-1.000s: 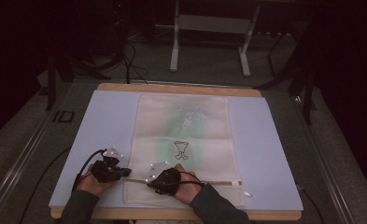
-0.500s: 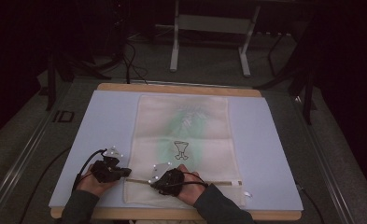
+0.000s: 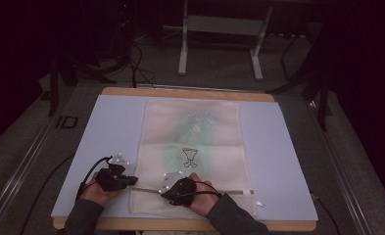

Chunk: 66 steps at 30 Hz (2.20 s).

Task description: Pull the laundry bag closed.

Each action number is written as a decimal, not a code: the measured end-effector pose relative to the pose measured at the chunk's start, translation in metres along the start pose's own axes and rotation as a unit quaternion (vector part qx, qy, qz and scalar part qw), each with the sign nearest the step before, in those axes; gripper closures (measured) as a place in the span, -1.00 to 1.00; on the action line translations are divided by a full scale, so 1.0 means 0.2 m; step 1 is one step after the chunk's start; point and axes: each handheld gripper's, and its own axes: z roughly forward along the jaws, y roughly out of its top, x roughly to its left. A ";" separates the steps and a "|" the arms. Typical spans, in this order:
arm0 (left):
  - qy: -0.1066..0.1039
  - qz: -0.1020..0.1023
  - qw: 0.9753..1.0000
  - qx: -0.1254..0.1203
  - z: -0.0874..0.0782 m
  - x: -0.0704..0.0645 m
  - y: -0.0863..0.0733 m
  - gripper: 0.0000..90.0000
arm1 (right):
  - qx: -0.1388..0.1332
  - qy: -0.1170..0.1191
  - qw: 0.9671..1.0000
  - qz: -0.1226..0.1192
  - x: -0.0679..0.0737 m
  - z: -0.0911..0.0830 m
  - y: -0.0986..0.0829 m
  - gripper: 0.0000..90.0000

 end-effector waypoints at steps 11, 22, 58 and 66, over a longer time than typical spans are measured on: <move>-0.001 -0.002 1.000 0.001 0.00 0.00 0.00 1.00 | 0.005 -0.004 1.000 -0.001 0.00 -0.03 -0.04 0.83; -0.002 -0.005 1.000 0.001 0.00 0.00 0.00 1.00 | 0.008 -0.007 1.000 0.006 0.01 -0.05 -0.07 0.83; -0.004 -0.007 1.000 0.004 0.00 0.00 0.00 1.00 | 0.013 -0.018 1.000 0.009 0.01 -0.11 -0.14 0.83; -0.005 -0.007 1.000 0.003 0.00 0.00 0.00 1.00 | 0.014 -0.019 1.000 0.011 0.00 -0.13 -0.16 0.83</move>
